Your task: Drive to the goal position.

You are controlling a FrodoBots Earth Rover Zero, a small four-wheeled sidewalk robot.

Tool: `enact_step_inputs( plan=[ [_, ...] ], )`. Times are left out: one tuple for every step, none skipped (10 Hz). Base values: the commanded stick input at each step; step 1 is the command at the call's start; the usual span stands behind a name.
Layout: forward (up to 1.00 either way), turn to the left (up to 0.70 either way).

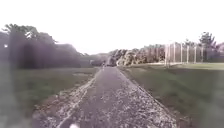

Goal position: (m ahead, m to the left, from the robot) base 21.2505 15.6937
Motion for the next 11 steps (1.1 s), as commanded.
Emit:
enact_step_inputs(
  plan=[
    [0.85, -0.34],
    [0.85, -0.34],
    [0.85, -0.14],
    [0.85, 0.0],
    [0.85, 0.0],
    [0.85, 0.0],
    [0.85, 0.0],
    [0.85, 0.0],
    [0.85, 0.0],
    [0.85, 0.0],
    [0.85, 0.0]
  ],
)
